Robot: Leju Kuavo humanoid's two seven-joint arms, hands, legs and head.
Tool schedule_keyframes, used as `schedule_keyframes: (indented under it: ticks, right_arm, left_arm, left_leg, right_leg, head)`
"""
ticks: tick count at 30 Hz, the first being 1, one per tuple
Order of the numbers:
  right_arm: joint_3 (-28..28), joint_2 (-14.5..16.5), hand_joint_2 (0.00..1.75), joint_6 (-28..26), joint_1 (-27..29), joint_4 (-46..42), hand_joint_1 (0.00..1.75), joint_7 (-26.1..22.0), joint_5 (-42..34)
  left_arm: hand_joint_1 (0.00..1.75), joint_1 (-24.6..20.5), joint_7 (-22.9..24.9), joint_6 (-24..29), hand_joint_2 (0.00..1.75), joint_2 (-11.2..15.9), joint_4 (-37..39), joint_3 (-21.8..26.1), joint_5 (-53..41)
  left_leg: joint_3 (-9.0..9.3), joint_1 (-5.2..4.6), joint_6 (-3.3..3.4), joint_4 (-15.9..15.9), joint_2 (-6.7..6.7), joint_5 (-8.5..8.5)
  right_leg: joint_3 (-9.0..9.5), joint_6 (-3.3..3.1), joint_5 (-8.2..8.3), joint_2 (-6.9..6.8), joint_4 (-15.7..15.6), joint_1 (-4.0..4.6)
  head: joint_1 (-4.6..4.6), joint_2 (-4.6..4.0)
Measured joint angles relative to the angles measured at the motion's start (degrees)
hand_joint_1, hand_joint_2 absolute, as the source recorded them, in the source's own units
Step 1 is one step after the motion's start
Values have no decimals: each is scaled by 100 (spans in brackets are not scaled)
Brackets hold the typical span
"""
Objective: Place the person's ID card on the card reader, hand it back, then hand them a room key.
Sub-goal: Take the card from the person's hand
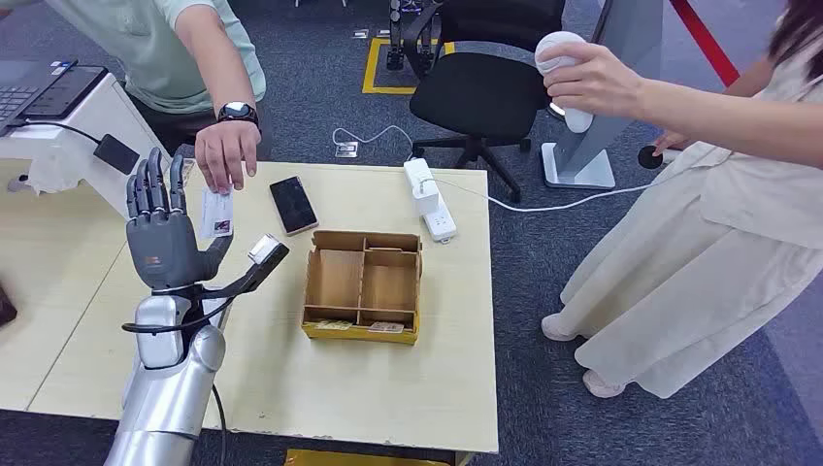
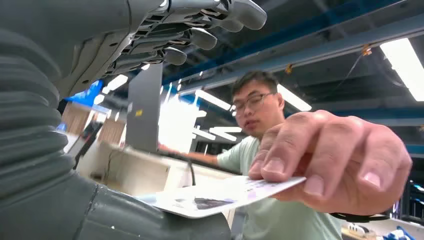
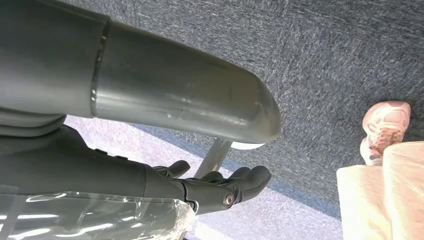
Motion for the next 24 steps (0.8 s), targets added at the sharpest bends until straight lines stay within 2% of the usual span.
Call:
schedule_keyframes:
  ticks: [12, 13, 16, 17, 24]
  right_arm:
    - [0, 0, 0, 0, 6, -22, 0, -13, -26]
    - [0, 0, 0, 0, 6, -22, 0, -14, -26]
    - [0, 0, 0, 0, 6, -22, 0, -15, -27]
    - [0, 0, 0, 0, 6, -22, 0, -15, -27]
    - [0, 0, 0, 0, 3, -22, 0, -17, -38]
  left_arm:
    - [1, 43, 42, 0, 175, -115, 9, 53, -100]
    - [29, 43, 50, 0, 175, -115, 9, 53, -118]
    - [157, 42, 55, 0, 175, -115, 9, 53, -145]
    - [172, 42, 53, 0, 175, -115, 9, 53, -150]
    - [175, 41, 84, 0, 175, -108, 9, 52, -256]
  left_leg:
    - [0, 0, 0, 0, 0, 0]
    - [0, 0, 0, 0, 0, 0]
    - [0, 0, 0, 0, 0, 0]
    - [0, 1, 0, 0, 0, 0]
    - [0, 0, 0, 0, 0, 0]
  right_leg:
    - [0, 0, 0, 0, 0, 0]
    - [0, 0, 0, 0, 0, 0]
    - [0, 0, 0, 0, 0, 0]
    - [0, 0, 0, 0, 0, 0]
    - [0, 0, 0, 0, 0, 0]
  head:
    - [0, 0]
    - [0, 0]
    - [0, 0]
    - [0, 0]
    - [0, 0]
